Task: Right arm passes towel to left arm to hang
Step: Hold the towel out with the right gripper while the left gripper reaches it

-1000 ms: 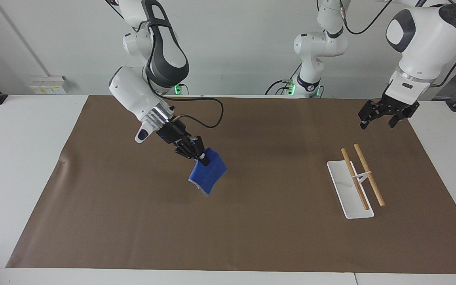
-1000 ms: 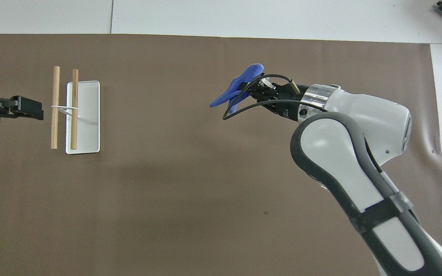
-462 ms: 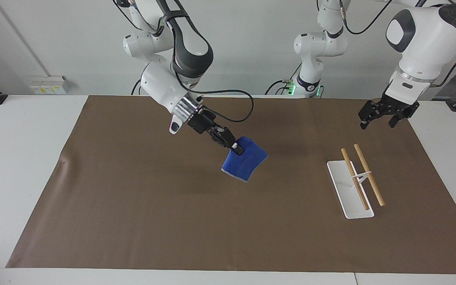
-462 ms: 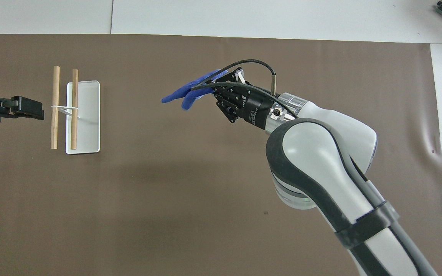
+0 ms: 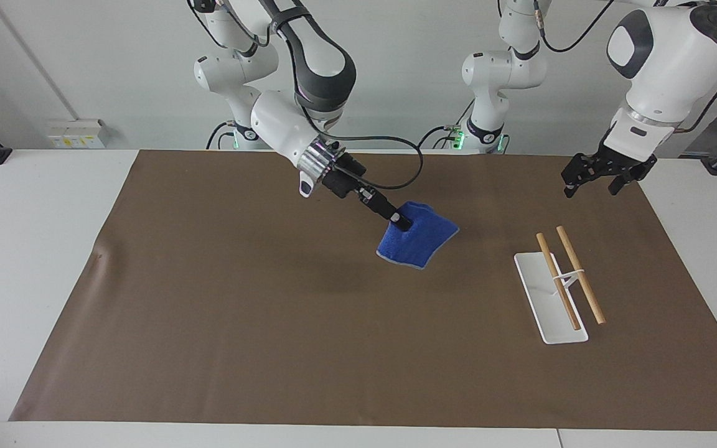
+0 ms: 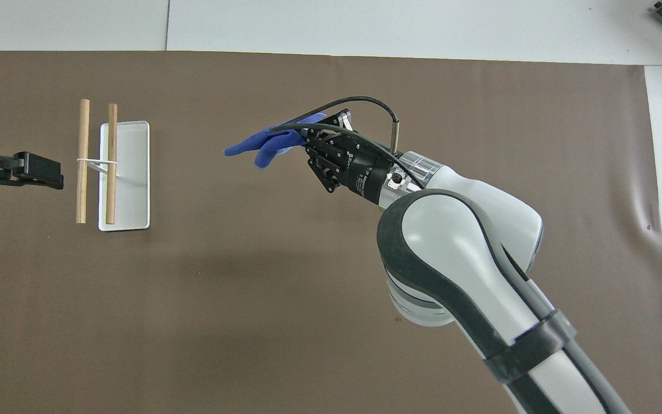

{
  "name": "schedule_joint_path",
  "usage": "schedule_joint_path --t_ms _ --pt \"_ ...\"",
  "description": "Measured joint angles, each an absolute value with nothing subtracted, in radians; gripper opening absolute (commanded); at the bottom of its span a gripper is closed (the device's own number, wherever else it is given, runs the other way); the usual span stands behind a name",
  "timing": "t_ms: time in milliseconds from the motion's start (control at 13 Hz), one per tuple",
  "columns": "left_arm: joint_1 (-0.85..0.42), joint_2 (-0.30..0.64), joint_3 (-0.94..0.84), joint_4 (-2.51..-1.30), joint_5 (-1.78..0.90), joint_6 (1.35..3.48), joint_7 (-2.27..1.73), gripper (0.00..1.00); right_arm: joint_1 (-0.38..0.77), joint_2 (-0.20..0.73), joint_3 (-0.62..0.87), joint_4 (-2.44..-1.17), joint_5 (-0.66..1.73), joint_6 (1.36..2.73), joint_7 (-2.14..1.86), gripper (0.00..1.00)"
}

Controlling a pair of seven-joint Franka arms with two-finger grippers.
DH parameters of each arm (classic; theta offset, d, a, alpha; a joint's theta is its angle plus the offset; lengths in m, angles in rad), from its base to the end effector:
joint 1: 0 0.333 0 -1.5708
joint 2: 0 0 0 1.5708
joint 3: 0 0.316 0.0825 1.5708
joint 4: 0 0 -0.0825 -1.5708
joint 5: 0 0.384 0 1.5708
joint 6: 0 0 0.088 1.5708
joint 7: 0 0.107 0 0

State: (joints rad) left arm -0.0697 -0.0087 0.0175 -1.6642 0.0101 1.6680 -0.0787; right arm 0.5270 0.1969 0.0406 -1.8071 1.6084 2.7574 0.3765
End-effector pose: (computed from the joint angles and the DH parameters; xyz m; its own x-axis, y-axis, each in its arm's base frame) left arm 0.5580 -0.0281 0.5935 0.9996 0.0255 0.0132 0.0256 -0.9996 -0.0089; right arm 0.5672 0.3105 0.4833 0.5784 -0.6319 -0.5159 -0.6349 0.0484 -0.7710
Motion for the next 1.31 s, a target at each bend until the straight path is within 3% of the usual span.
schedule_joint_path --t_ms 923,1308 --pt "-0.142 -0.028 -0.009 -1.736 -0.033 1.813 -0.982 1.0 0.529 0.2 0.041 -1.807 1.61 2.763 0.377 0.0" --pt "-0.178 -0.028 -0.06 -1.74 -0.036 1.965 -1.26 1.0 0.584 0.223 0.046 -1.793 1.638 2.847 0.429 0.0"
